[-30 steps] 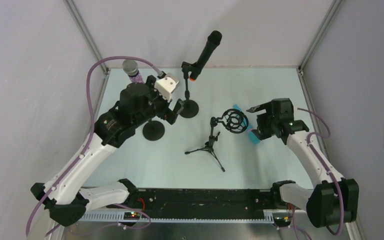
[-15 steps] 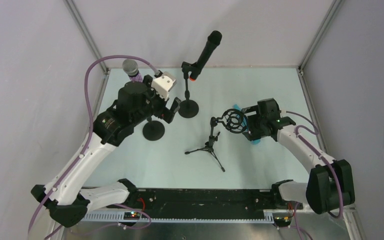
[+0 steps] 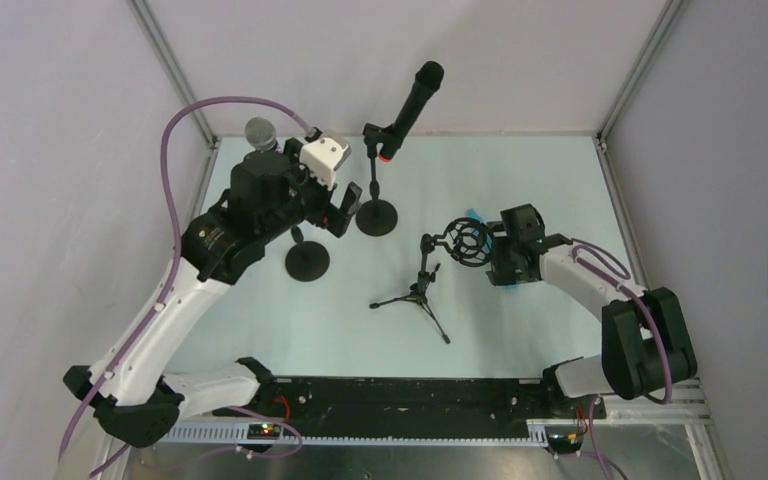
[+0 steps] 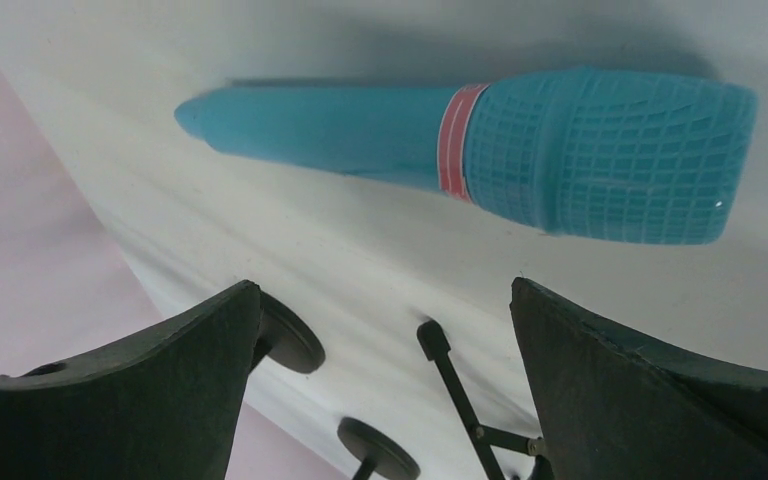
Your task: Attach the microphones to the stand
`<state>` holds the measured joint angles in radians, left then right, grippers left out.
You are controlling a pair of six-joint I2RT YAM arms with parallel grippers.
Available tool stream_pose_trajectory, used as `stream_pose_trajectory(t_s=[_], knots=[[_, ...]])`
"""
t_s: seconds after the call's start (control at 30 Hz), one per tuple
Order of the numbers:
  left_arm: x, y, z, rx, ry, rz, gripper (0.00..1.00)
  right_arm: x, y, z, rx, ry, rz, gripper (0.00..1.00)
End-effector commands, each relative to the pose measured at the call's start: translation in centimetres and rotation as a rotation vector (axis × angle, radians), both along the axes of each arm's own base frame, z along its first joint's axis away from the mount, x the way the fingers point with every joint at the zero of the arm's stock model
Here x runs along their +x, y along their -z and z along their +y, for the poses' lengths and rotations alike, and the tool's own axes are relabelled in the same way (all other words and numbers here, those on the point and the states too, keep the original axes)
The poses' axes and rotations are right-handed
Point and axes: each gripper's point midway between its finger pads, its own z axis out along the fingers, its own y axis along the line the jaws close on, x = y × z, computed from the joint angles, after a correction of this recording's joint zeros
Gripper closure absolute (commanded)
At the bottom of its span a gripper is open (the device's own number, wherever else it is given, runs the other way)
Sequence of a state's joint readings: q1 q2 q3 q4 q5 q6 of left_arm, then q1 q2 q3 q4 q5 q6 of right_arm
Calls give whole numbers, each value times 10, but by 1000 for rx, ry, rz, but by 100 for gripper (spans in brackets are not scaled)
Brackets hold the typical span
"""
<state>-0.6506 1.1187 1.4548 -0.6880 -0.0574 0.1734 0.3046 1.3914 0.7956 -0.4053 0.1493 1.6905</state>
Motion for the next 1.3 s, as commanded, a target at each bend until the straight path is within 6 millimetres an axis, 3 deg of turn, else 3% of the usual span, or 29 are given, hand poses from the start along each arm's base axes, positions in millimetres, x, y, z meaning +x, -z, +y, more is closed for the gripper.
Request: stream_pose_trajectory(t_s=[0.0,0.23,0.37,0.53,0.8,0.83,1.03,1.27], knots=[[-3,-19,-1,-53,4,-13,2,8,1,-19,-49,124,-34,1],[1,-24,-1,-58,0,-19,2,-2,25,-32,-81,183,59,1],[2,-26,0,-59,-2,-22,2,-3,28,-38,-88,207,74,1],[-4,-27,0,-65,17,-27,2,-5,26,-60,-129,228,83,1],[-2,-31,0,-72,12,-32,2,-7,31,-90,-172,97,189,0],[-2,-31,0,-71,12,-31,2,-14,38,-96,-198,64,249,1],[1,-31,0,-68,6,-31,2,11,22,-108,-271,15,282,1],[4,-29,4,-67,-7,-27,2,42,17,-94,-256,10,279,1]])
